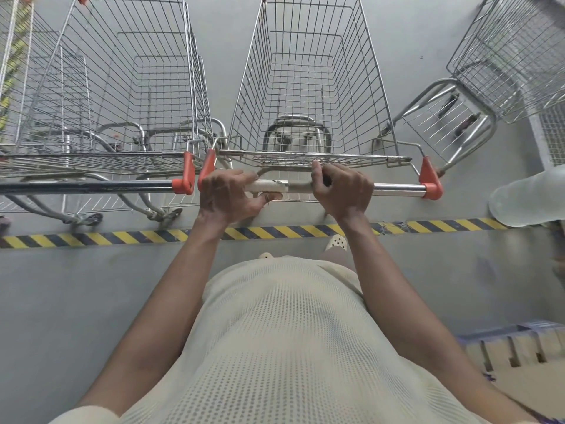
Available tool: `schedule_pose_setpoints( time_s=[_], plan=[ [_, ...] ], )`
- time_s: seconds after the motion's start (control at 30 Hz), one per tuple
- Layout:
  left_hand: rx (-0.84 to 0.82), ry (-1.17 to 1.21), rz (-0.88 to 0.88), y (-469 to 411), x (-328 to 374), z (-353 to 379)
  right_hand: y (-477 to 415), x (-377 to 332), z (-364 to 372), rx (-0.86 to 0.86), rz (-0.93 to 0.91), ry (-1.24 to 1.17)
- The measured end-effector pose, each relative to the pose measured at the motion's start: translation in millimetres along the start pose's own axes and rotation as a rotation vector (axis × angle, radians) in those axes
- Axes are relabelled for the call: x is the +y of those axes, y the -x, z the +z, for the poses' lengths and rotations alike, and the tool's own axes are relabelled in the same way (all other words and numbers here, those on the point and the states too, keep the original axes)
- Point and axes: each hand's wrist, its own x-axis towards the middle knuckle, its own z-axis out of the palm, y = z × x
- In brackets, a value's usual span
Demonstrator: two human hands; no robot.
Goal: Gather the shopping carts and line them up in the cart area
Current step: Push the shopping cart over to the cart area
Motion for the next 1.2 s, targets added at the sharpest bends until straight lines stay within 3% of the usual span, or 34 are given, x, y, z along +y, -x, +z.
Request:
schedule_pose_setpoints(
  time_s=[0.97,1.2],
  plan=[
    [0.045,-0.054,0.026,1,-9,-15,-9,-21,4,-0.126,0.056,0.01],
    [0.146,-0.09,-0.105,-8,-29,-13,-15,-20,6,-0.121,0.044,0.02]
  ],
)
